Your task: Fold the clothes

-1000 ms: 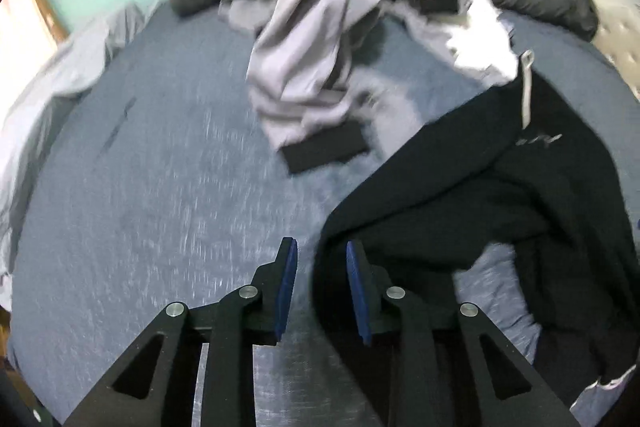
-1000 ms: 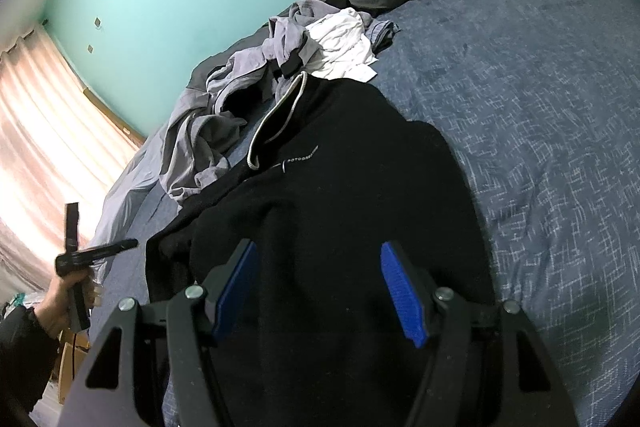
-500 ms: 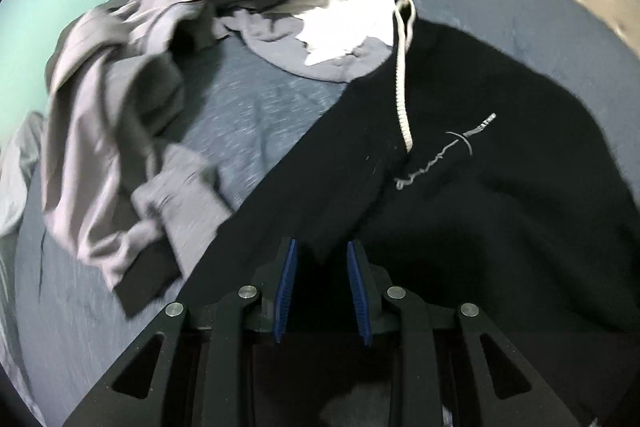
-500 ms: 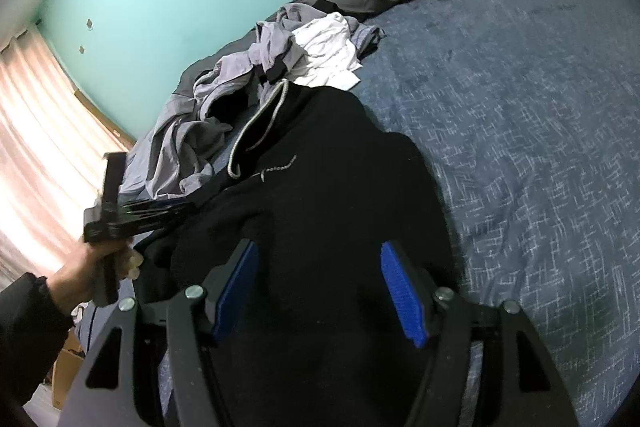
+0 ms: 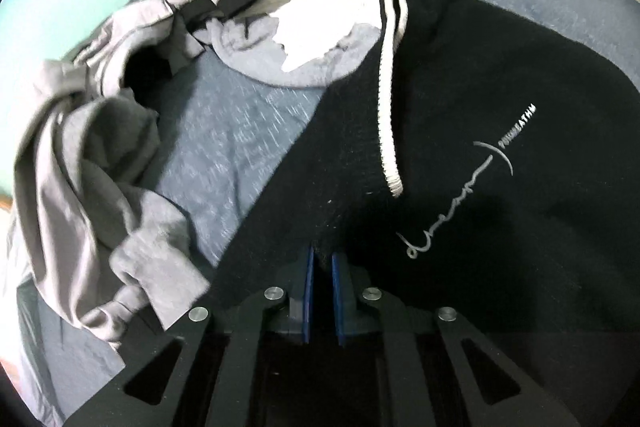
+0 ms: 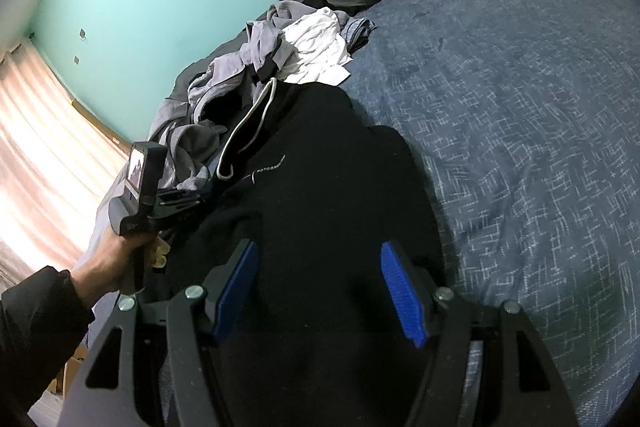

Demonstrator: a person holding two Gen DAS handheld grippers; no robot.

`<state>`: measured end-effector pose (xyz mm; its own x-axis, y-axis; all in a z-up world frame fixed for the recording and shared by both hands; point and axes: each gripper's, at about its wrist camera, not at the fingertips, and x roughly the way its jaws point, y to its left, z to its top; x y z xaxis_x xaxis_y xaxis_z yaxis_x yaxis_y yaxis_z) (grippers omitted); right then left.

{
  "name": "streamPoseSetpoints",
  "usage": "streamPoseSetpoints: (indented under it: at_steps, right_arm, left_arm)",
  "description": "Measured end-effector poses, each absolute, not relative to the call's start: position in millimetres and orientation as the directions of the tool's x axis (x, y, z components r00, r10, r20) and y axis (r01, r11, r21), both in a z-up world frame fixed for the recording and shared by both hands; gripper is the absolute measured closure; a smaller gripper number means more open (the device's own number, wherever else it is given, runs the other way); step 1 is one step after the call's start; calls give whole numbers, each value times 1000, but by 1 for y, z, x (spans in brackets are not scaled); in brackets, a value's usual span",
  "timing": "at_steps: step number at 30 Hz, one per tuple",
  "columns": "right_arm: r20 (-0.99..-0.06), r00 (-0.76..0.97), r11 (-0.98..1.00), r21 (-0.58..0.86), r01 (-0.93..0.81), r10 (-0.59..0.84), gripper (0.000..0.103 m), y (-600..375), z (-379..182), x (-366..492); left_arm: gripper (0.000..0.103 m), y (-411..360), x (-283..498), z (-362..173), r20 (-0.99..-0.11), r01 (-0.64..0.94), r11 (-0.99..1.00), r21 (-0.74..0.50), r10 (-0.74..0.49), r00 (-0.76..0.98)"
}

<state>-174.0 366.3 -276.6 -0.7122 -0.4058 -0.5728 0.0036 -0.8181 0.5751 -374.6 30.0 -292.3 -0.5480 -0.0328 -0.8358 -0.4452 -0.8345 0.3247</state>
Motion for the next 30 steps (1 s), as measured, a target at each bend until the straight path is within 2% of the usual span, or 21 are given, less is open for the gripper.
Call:
streamPoseSetpoints:
  at_steps: [8, 14, 20, 25, 30]
  right_arm:
    - [-574, -713, -818, 576, -1, -403, 37, 366, -278, -174]
    - [-575, -713, -819, 573, -2, -401, 37, 369, -277, -175]
    - [-579, -714, -824, 567, -7, -393, 37, 372, -276, -176]
    - [-587, -741, -835, 546, -65, -326, 37, 390, -268, -171]
    - [-641, -714, -845, 518, -131, -282, 37, 400, -273, -165]
  left_arm:
    - [94, -30, -418, -253, -817, -246, -948, 203, -25, -576]
    - [82, -74, -452, -265, -865, -42, -999, 26, -1, -502]
    - [73, -71, -427, -240, -817, -79, -997, -22, 63, -574]
    - [56, -62, -369, -219, -783, -163, -985, -53, 142, -605]
    - [56, -60, -294, -218, -775, -229, -973, -34, 170, -608]
